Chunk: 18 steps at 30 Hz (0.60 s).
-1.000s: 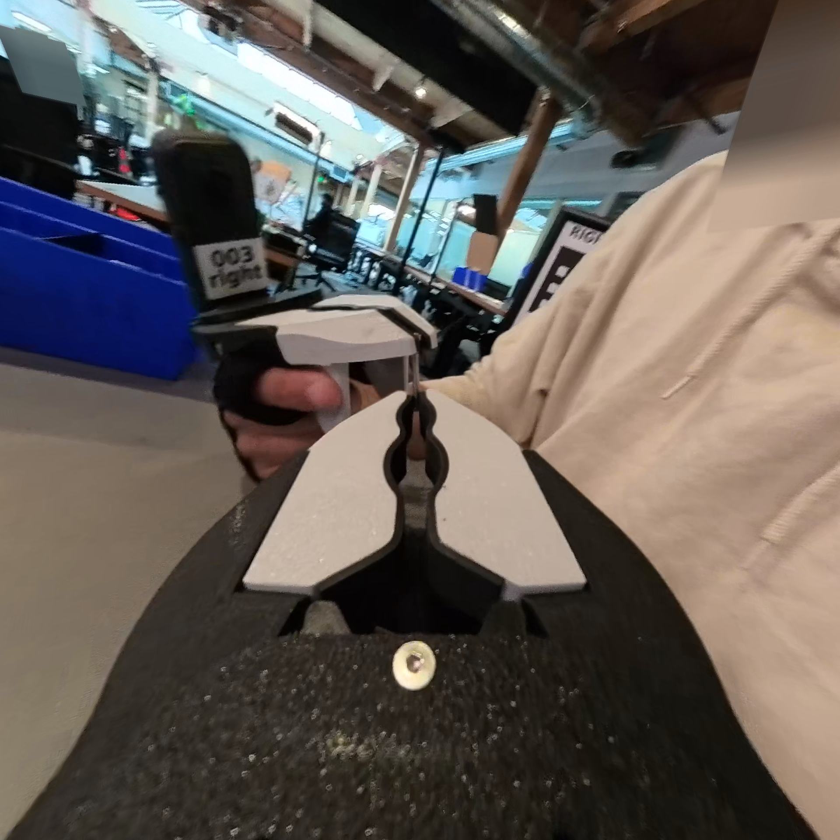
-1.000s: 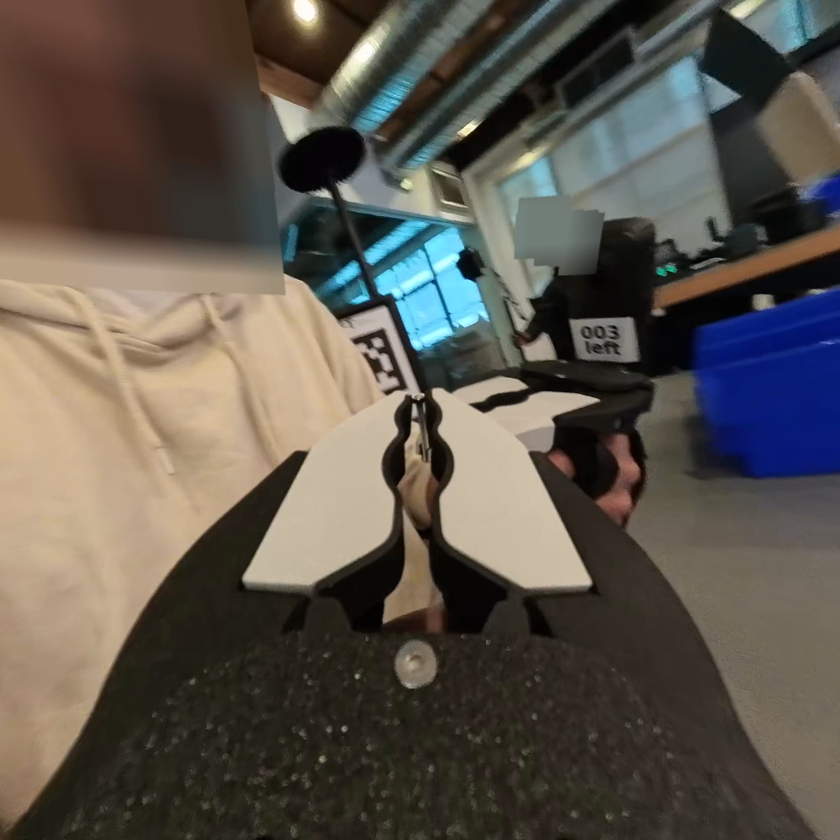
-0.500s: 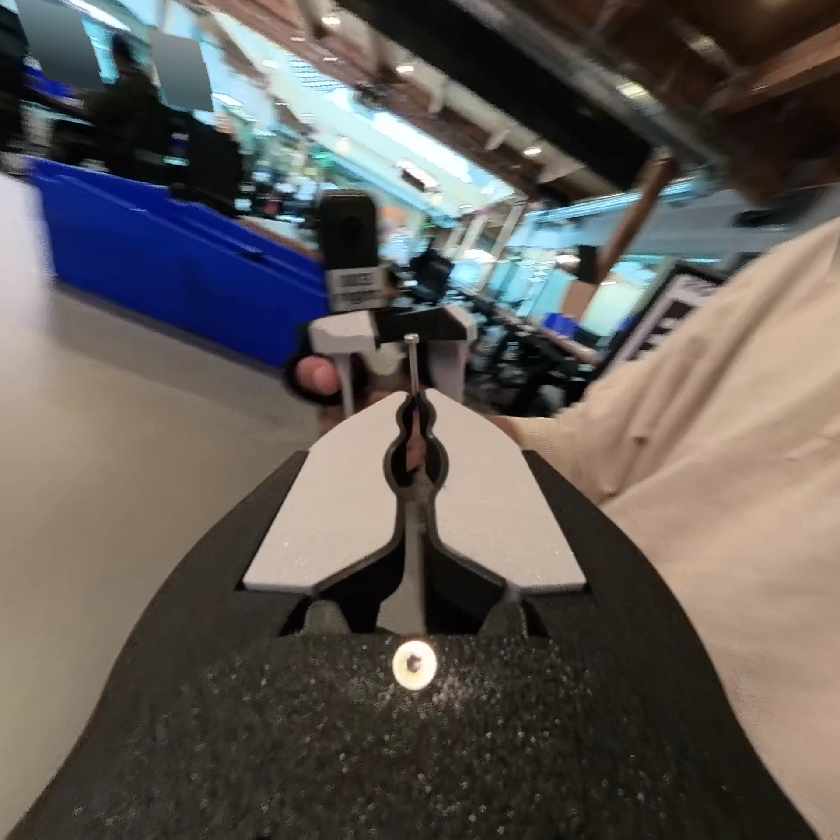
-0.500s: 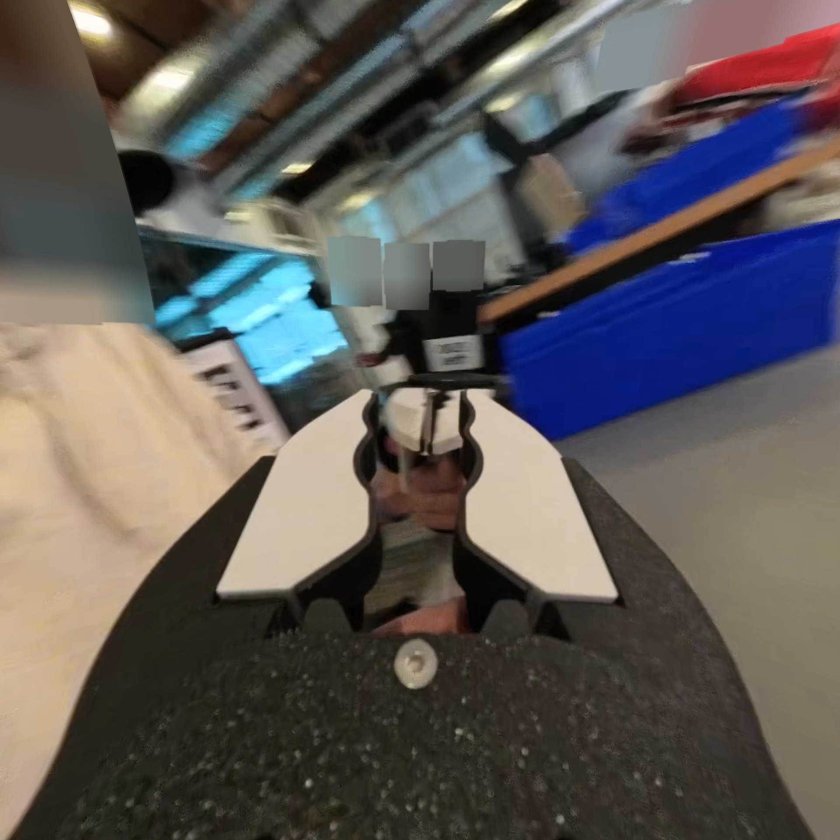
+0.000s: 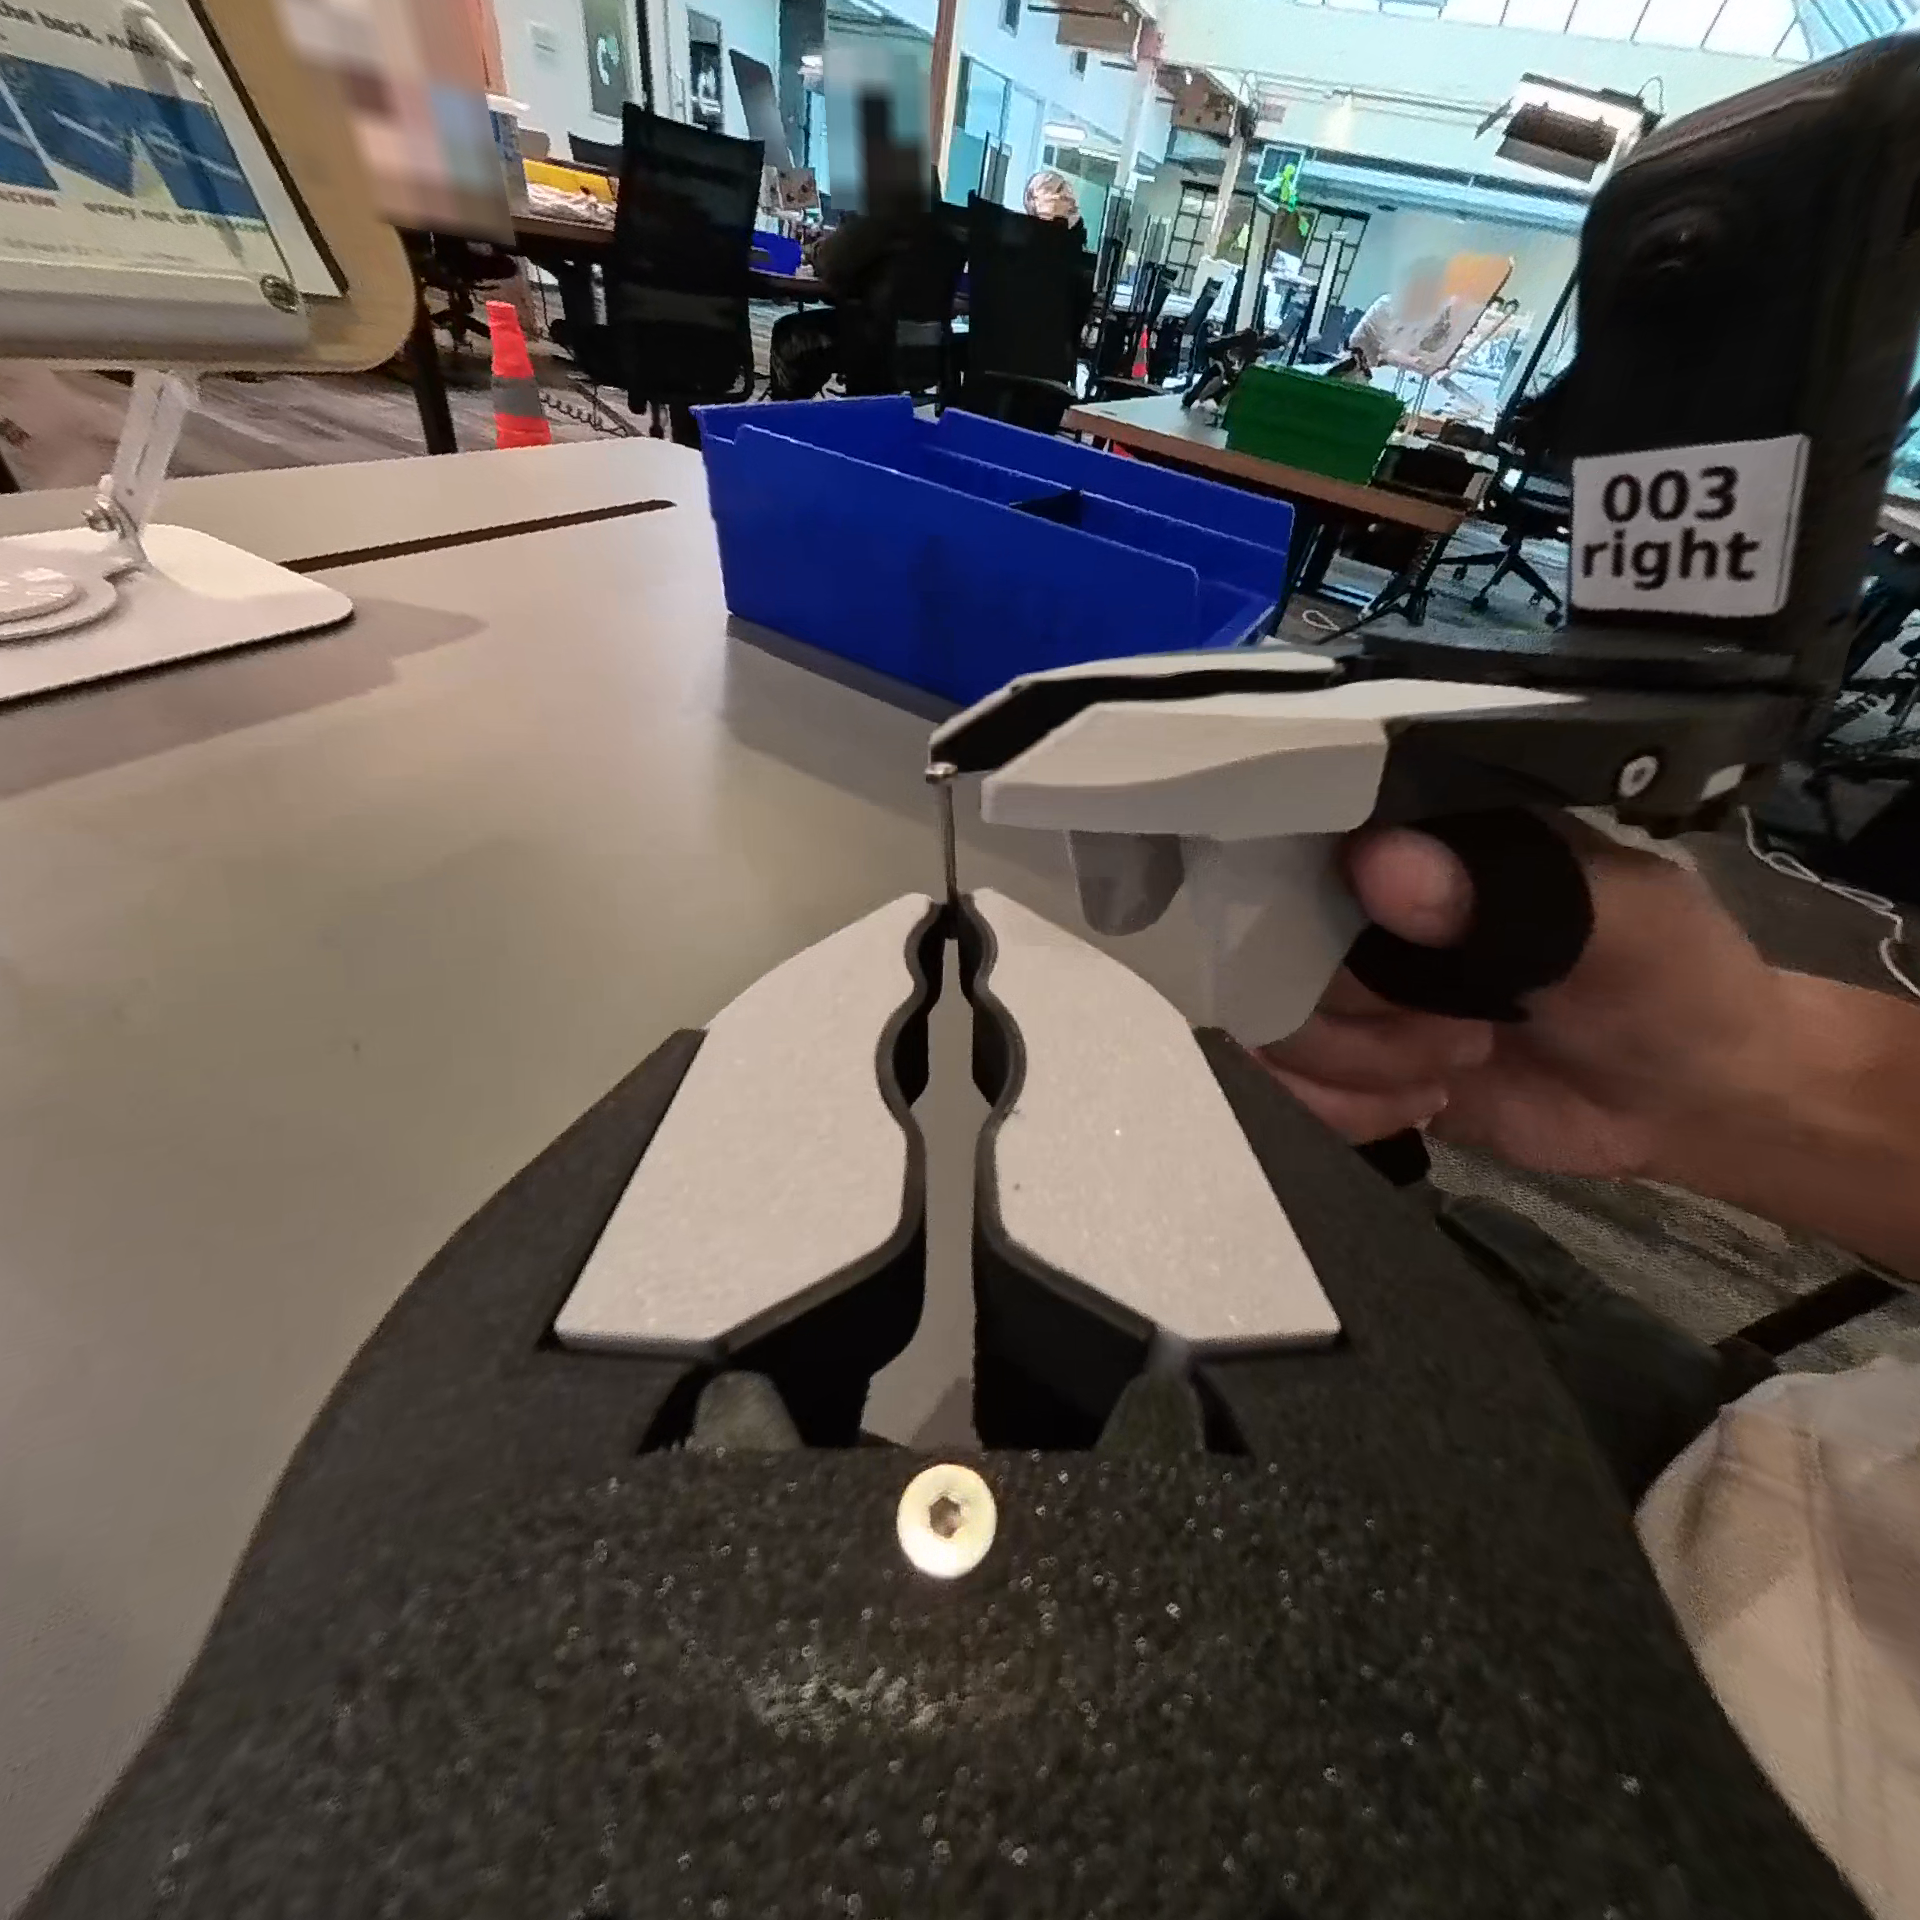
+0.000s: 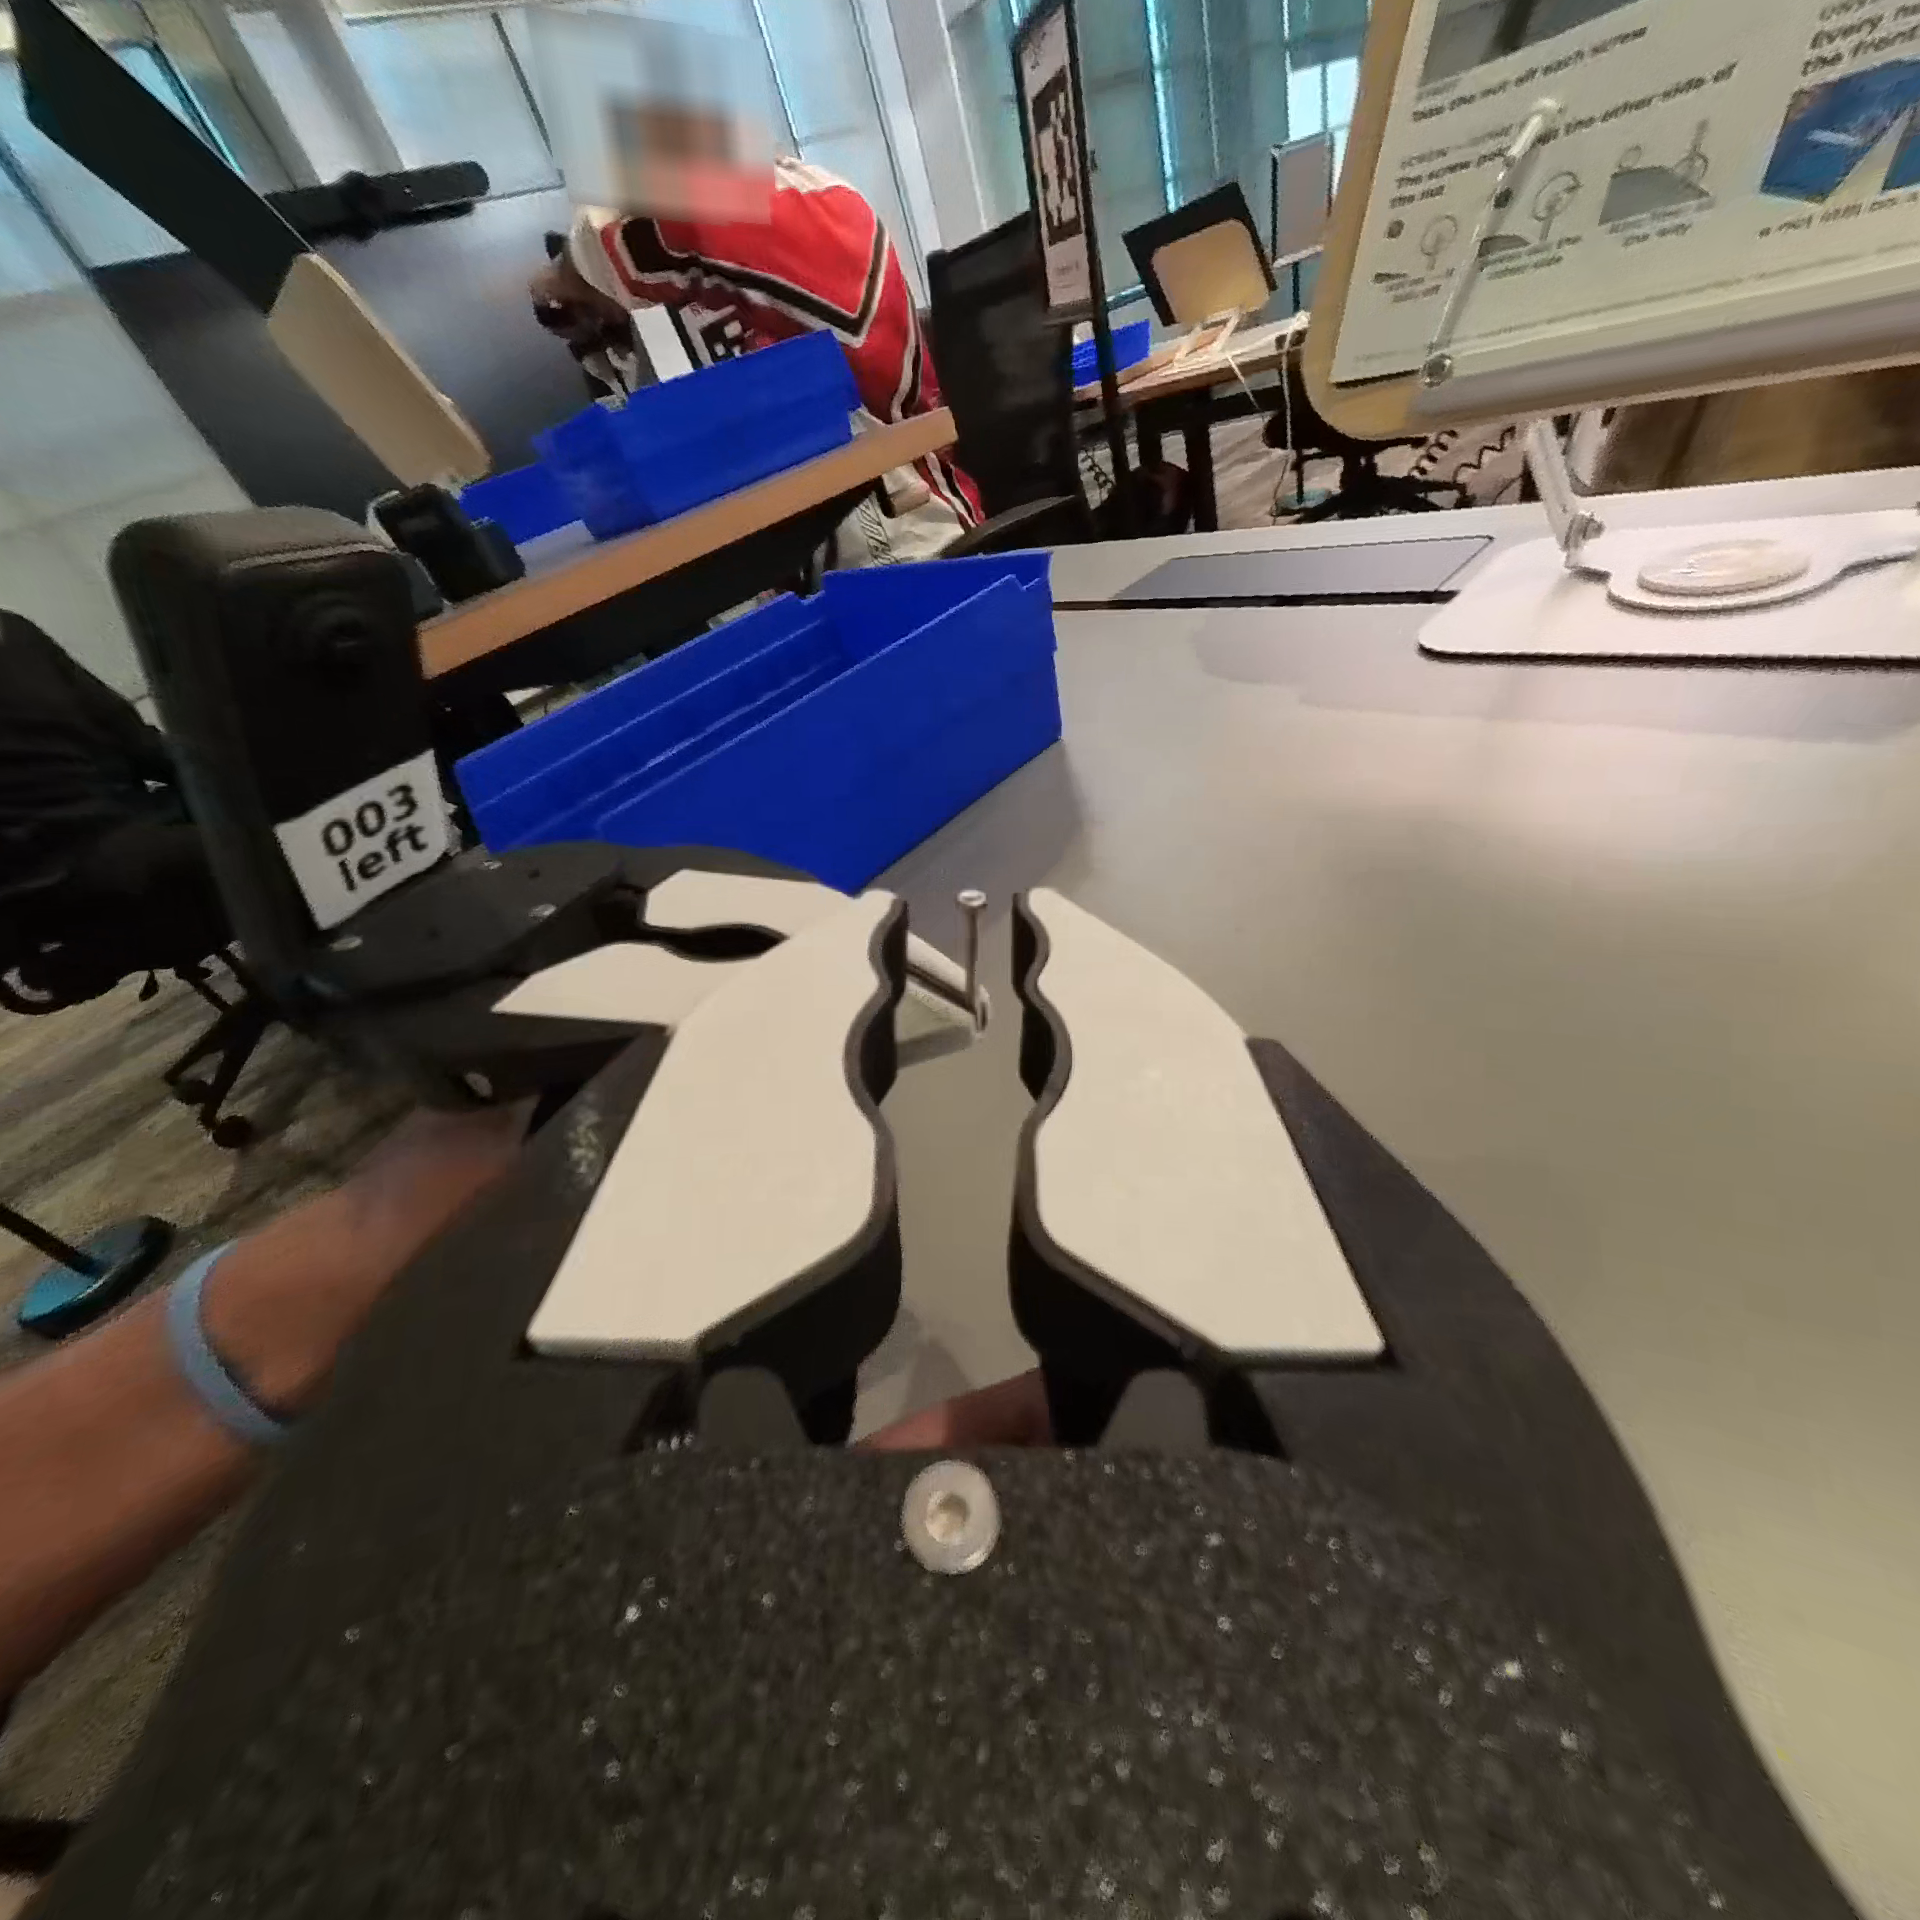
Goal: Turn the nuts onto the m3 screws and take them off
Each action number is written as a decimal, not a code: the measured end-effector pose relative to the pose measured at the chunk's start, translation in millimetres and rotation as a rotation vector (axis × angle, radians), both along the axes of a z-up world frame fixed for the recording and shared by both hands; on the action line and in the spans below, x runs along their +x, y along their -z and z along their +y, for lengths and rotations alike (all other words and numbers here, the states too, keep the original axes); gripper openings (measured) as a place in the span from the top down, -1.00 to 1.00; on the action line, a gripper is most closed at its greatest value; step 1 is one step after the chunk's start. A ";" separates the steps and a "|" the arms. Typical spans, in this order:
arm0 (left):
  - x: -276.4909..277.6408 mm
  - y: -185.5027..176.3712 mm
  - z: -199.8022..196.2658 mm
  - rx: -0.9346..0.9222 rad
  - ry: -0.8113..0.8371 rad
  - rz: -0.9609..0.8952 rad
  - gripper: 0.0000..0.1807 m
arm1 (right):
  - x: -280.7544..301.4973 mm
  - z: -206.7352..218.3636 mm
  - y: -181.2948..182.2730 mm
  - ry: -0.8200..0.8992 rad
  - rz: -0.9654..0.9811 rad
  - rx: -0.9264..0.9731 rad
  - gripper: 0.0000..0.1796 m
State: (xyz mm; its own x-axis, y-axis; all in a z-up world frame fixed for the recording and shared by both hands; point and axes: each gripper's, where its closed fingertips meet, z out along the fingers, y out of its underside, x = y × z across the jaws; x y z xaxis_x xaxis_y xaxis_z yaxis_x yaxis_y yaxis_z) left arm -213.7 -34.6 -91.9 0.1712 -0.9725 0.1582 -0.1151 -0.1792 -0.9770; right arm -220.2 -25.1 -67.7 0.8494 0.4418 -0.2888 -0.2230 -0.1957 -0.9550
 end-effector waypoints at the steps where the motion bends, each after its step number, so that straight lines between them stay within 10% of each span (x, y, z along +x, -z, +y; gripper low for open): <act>1: 0.5 -0.8 -1.2 0.001 0.003 -0.006 0.98 | 1.1 1.0 -0.3 0.018 -0.006 -0.001 0.82; 9: 0.7 -6.9 -10.8 -0.011 0.065 -0.028 0.98 | 1.0 -3.9 -5.9 -0.046 -0.048 0.012 0.94; 18: -8.8 -36.4 -56.0 -0.194 0.420 -0.193 0.98 | -11.1 -51.4 -37.4 -0.757 0.276 0.109 0.95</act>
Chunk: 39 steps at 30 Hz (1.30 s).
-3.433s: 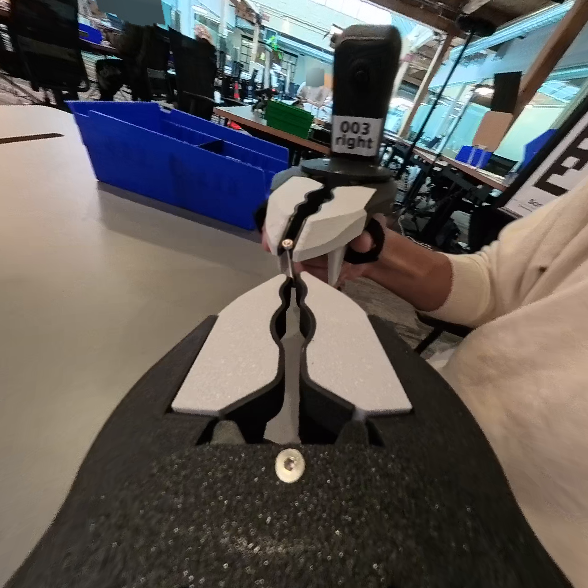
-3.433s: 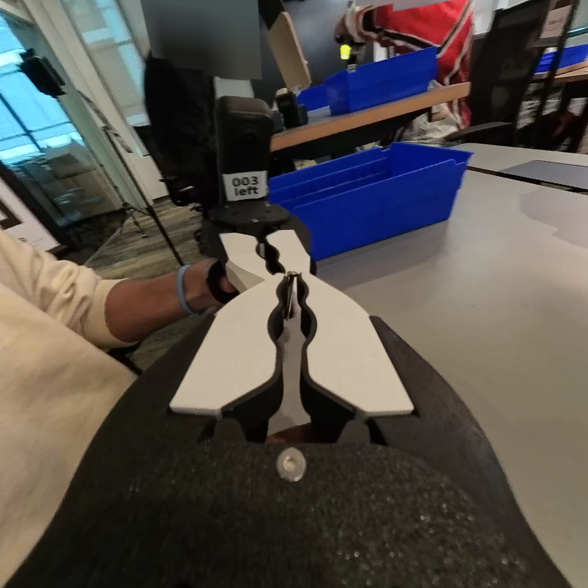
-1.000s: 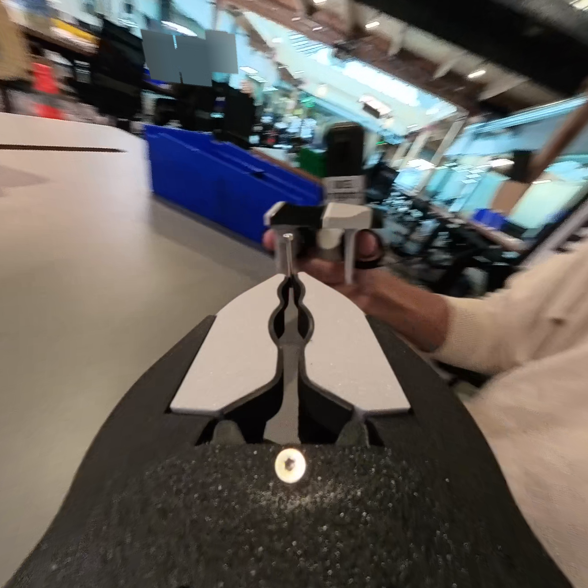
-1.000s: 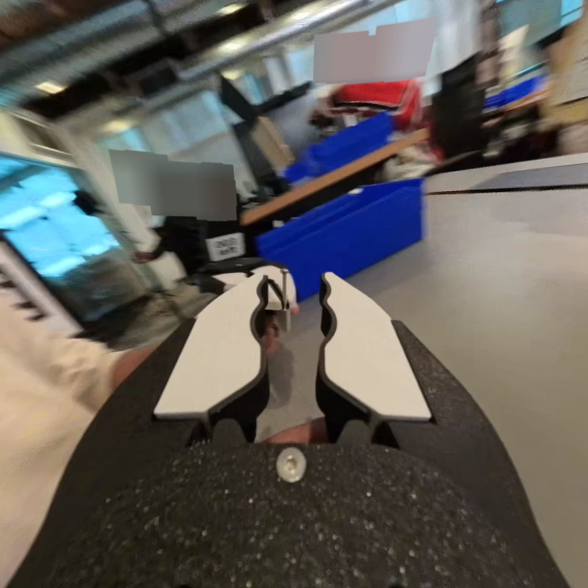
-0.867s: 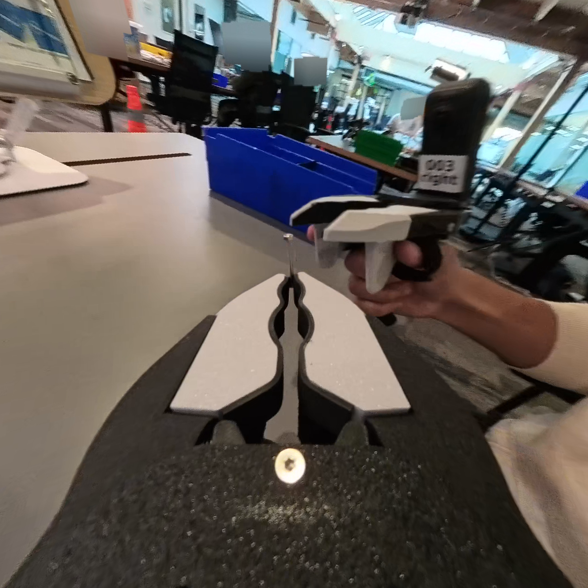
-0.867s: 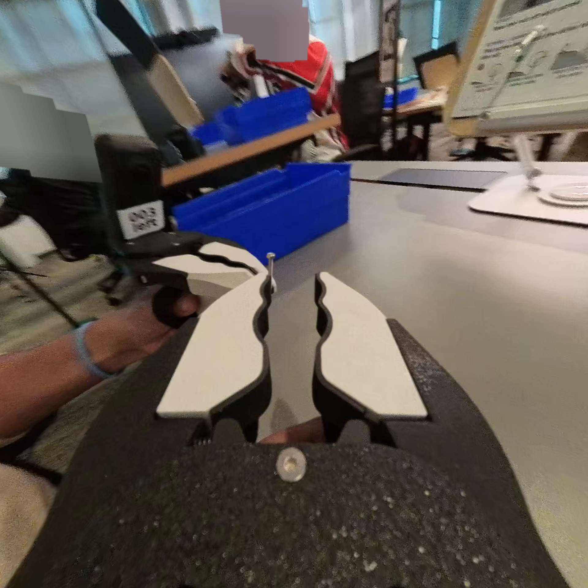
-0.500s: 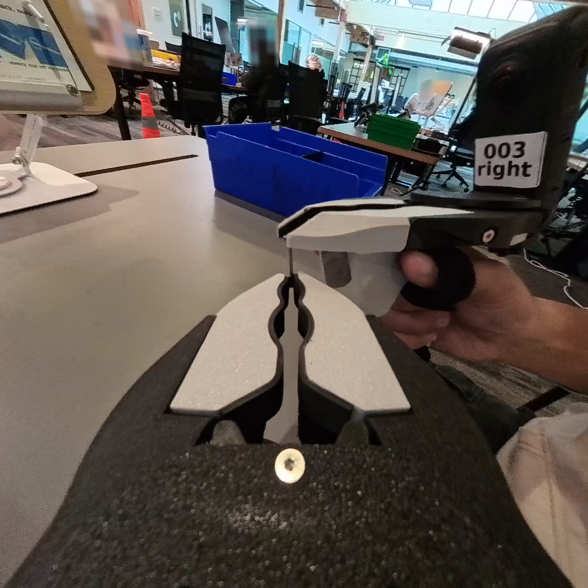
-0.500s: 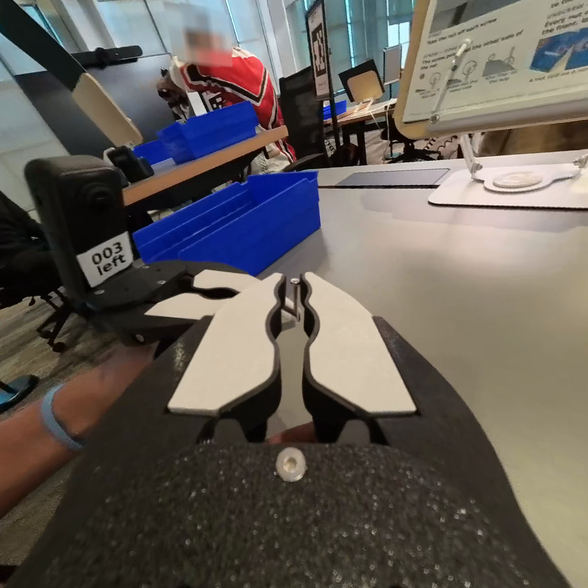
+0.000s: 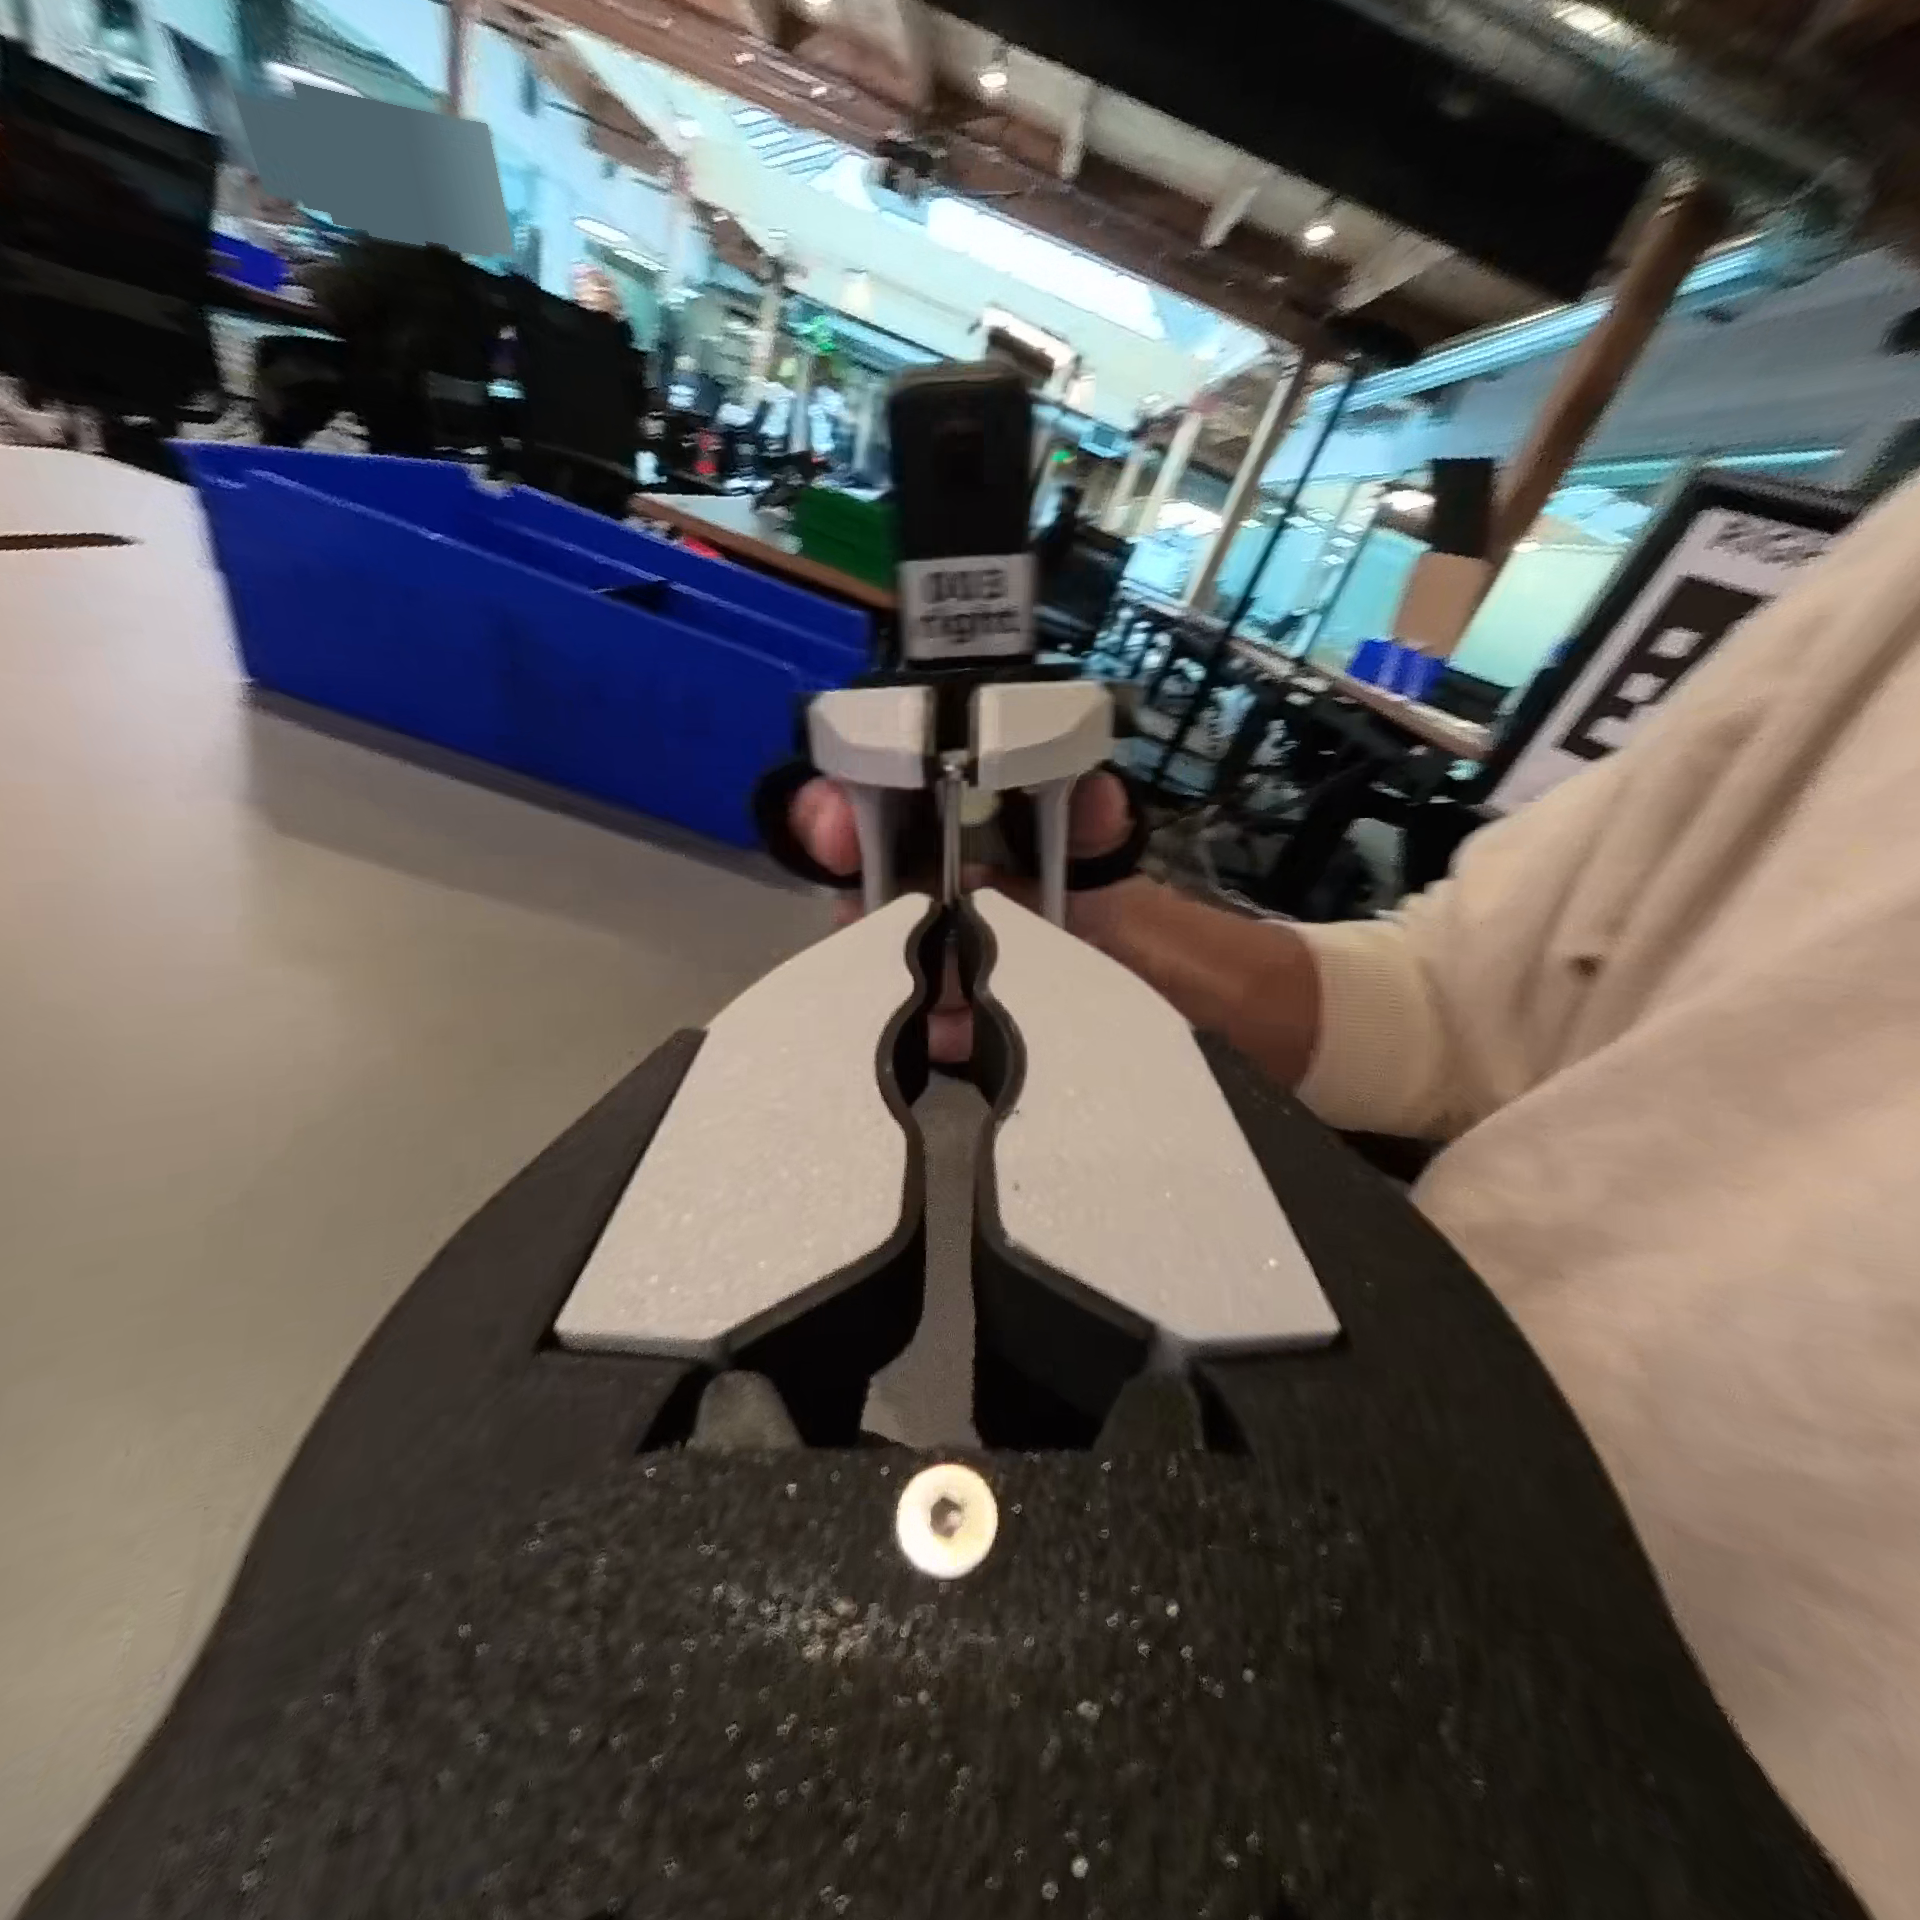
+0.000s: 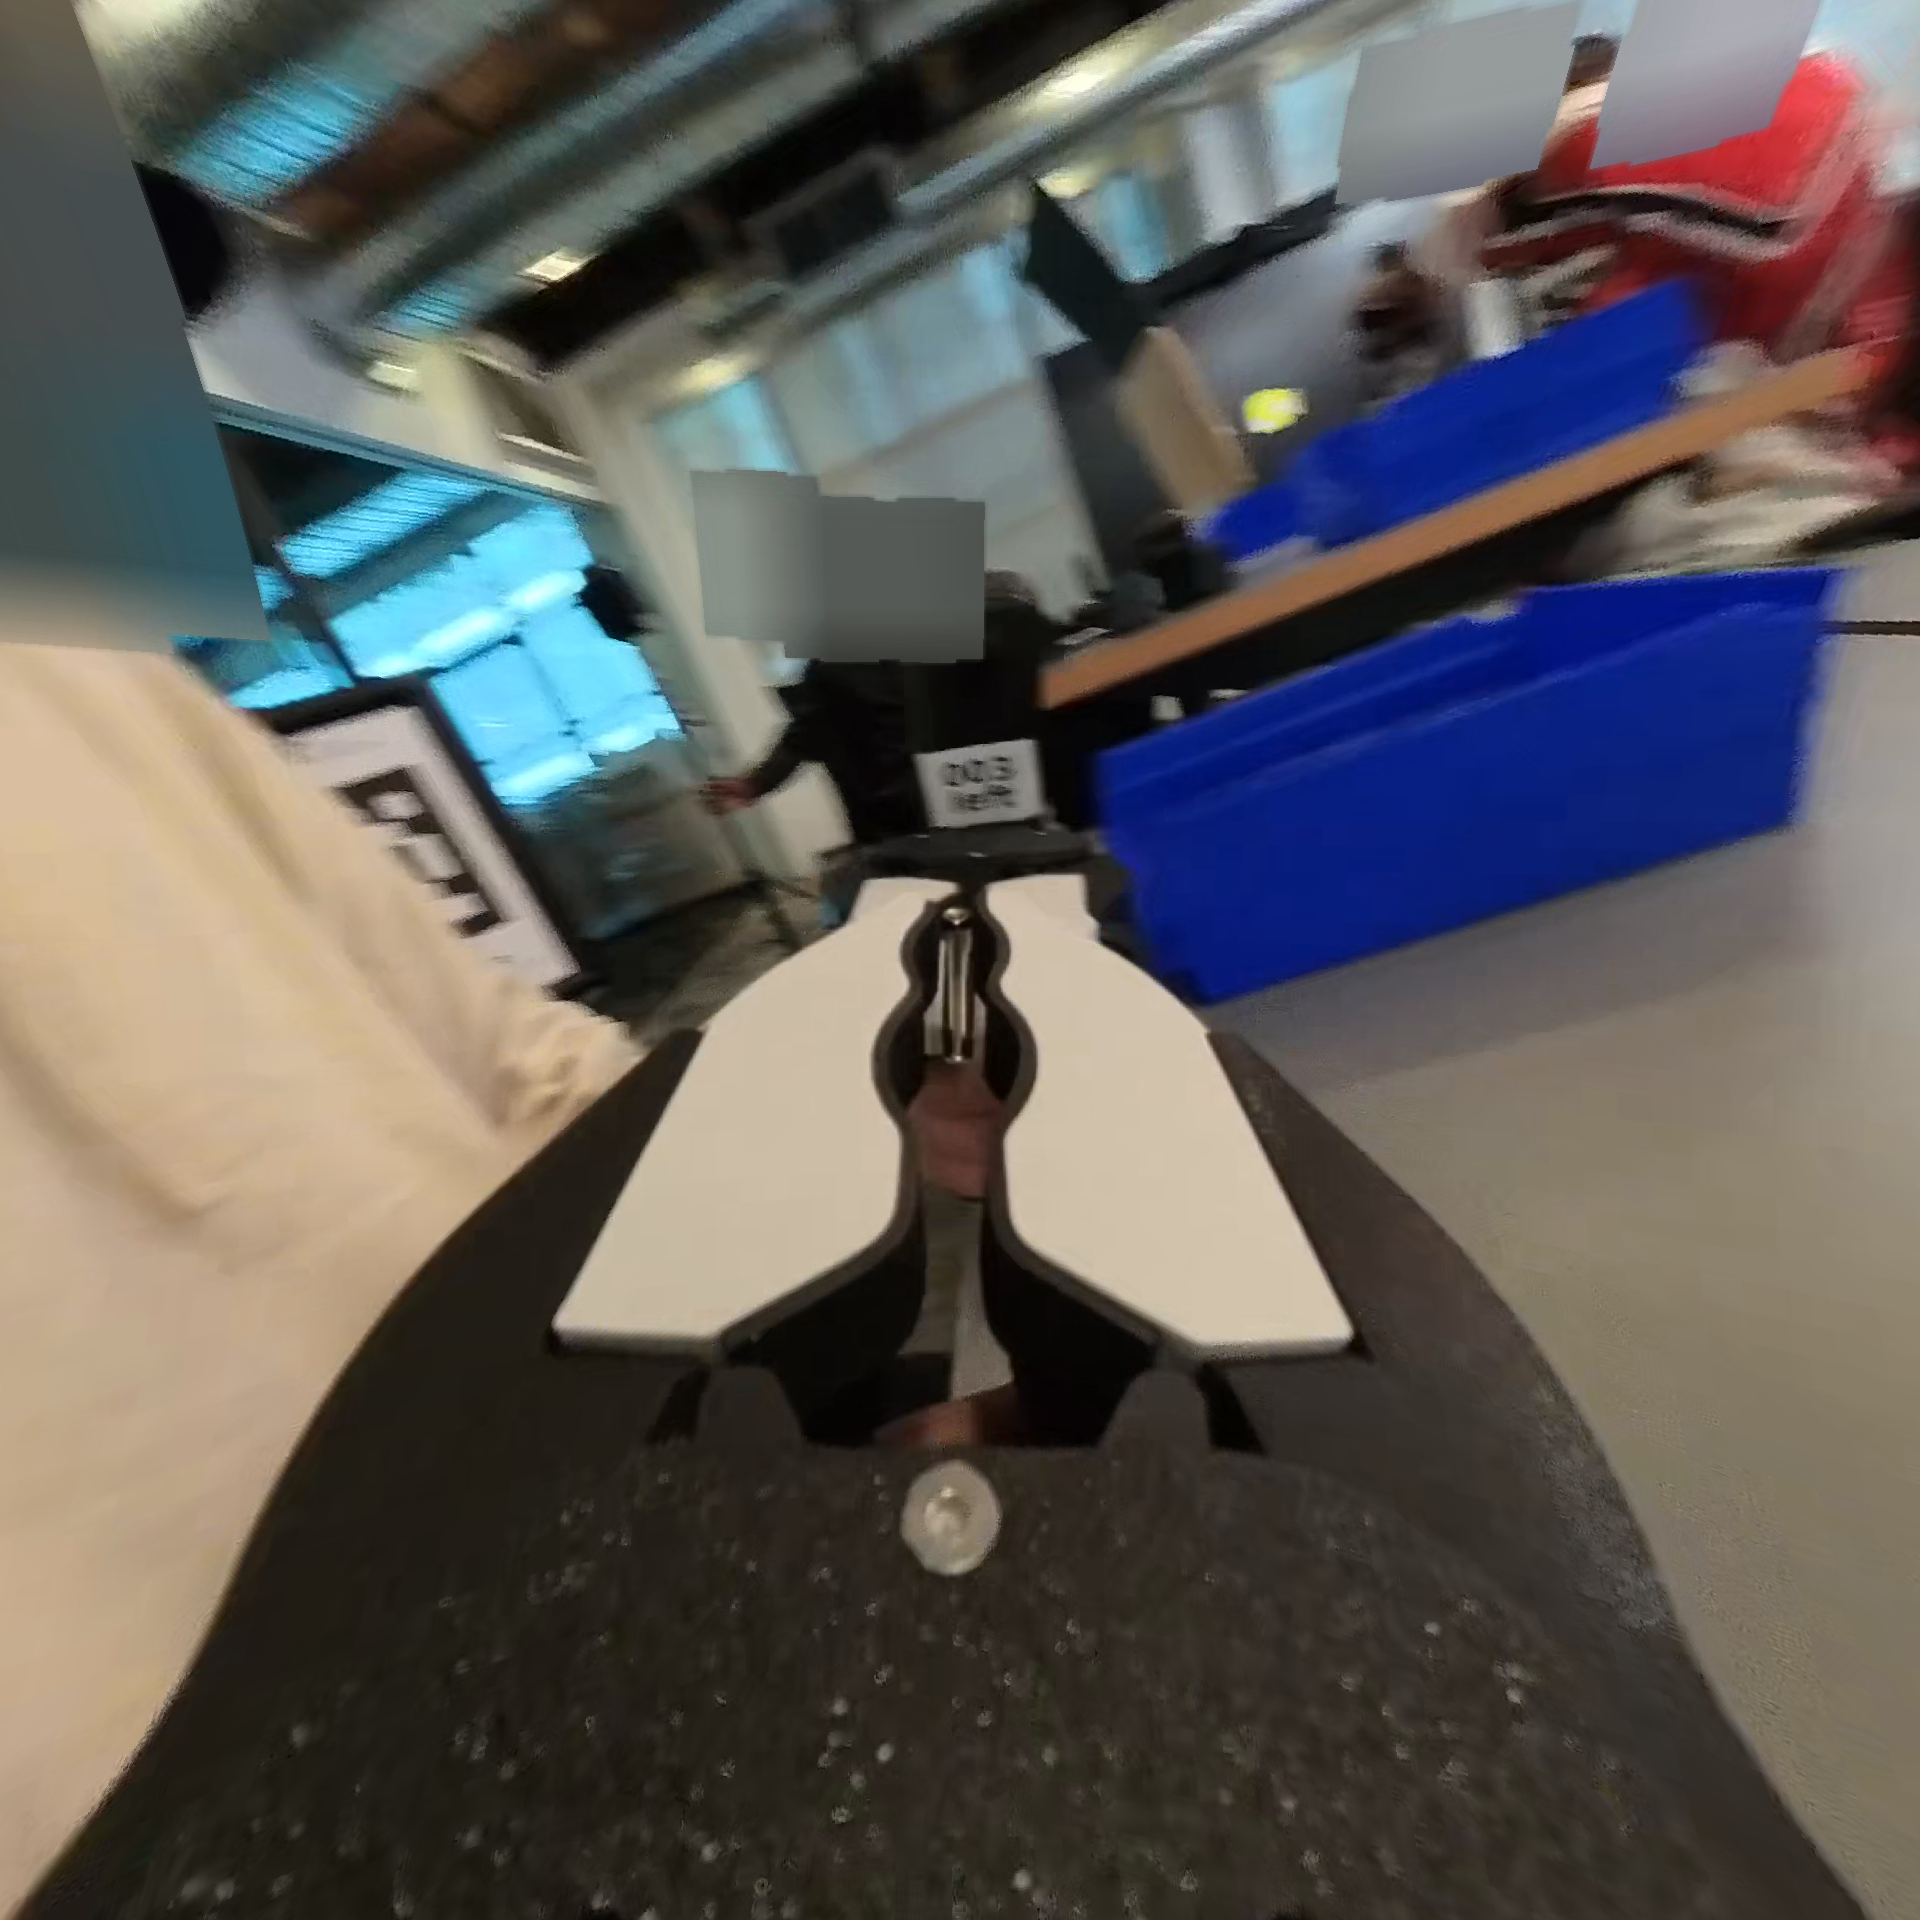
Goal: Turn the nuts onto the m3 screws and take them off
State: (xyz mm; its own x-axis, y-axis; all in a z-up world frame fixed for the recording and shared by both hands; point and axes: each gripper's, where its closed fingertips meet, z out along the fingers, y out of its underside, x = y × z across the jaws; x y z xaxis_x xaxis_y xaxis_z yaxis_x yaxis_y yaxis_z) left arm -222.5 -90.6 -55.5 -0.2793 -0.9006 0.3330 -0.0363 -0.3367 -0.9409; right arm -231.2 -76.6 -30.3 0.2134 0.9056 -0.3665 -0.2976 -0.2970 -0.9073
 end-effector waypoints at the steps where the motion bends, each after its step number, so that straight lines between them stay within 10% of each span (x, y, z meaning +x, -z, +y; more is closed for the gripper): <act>1: -0.6 -3.4 -7.2 -0.020 0.047 -0.015 0.98 | -0.3 -8.4 -3.2 -0.094 0.041 0.009 0.95; 13: -6.6 -21.1 -49.1 -0.226 0.371 -0.143 0.98 | -3.9 -49.4 -20.9 -0.731 0.365 -0.032 0.94; 20: 0.8 -1.6 -9.1 -0.150 0.116 -0.053 0.98 | 7.1 -12.3 -9.1 -0.372 0.264 -0.068 0.57; 27: 5.3 28.7 51.5 0.063 -0.332 0.123 0.98 | 30.6 44.6 36.2 0.506 -0.250 -0.082 0.67; 39: 11.2 32.8 46.3 0.168 -0.372 0.159 0.98 | 13.3 47.0 37.1 0.681 -0.316 -0.139 0.86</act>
State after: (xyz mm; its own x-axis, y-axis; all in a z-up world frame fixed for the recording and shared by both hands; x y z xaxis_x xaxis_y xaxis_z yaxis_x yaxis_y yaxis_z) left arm -211.3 -44.4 -88.3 0.1171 -0.9756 0.1858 -0.0907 -0.1968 -0.9762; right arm -217.9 -29.5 -67.5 0.8219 0.4867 -0.2961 -0.1883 -0.2585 -0.9475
